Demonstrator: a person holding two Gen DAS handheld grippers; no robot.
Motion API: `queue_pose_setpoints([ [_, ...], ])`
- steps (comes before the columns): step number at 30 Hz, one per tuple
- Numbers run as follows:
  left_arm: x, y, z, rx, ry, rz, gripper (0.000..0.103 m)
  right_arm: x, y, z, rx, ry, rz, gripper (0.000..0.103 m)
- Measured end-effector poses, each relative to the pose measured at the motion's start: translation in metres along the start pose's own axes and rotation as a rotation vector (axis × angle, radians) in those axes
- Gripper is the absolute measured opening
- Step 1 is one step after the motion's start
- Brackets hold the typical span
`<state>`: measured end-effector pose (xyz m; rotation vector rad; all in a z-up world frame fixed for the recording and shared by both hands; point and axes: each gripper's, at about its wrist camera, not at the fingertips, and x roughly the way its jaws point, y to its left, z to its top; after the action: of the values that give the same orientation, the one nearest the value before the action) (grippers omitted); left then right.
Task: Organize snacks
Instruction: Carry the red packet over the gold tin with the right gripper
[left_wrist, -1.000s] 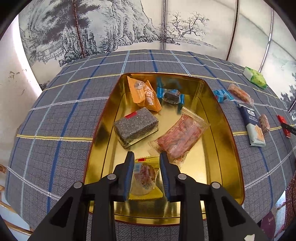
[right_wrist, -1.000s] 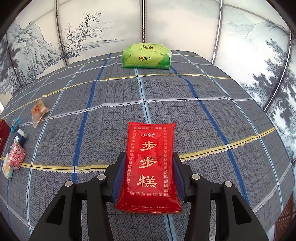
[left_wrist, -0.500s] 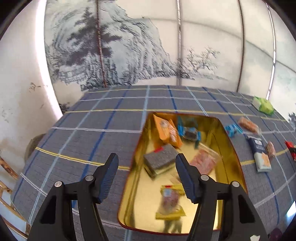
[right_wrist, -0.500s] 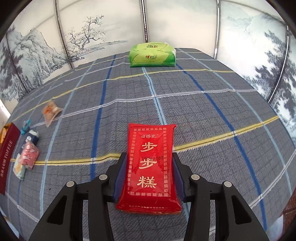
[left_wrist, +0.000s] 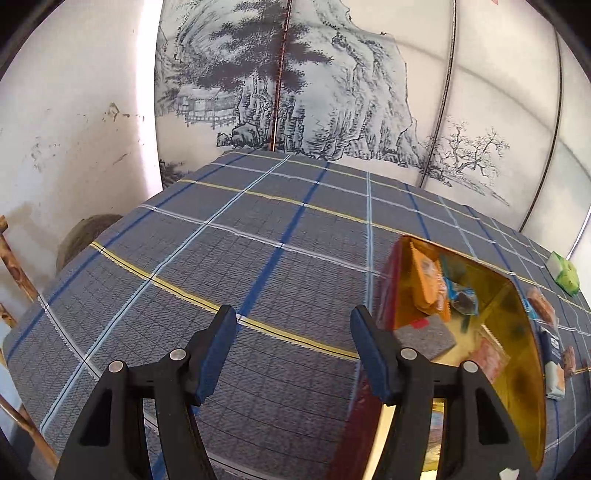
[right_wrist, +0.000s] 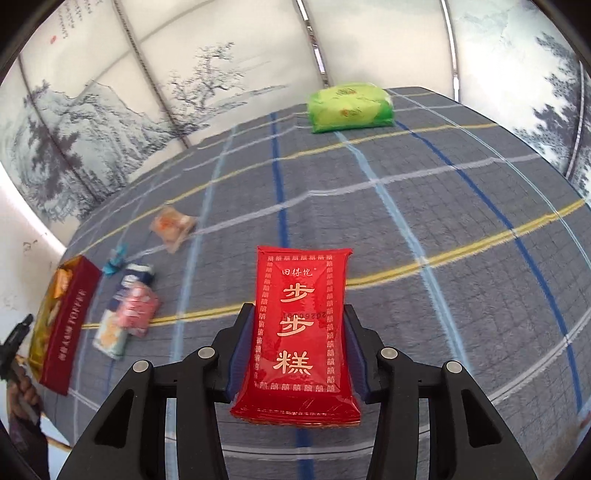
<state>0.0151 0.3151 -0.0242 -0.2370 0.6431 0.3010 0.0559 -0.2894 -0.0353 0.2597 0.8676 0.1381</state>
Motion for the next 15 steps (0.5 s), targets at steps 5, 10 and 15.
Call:
queue_pose_setpoints([
  [5,0.011,0.003,0.003,-0.007,0.025,-0.003,0.06,-0.007,0.062,0.01,-0.089,-0.012,0.109,0.047],
  [10,0.016,-0.005,0.008,0.037,0.015,0.016,0.067,-0.003,0.141,0.018,-0.189,0.004,0.263,0.047],
  [15,0.019,-0.006,0.006,0.033,0.019,-0.001,0.069,0.021,0.218,0.025,-0.242,0.066,0.437,0.047],
])
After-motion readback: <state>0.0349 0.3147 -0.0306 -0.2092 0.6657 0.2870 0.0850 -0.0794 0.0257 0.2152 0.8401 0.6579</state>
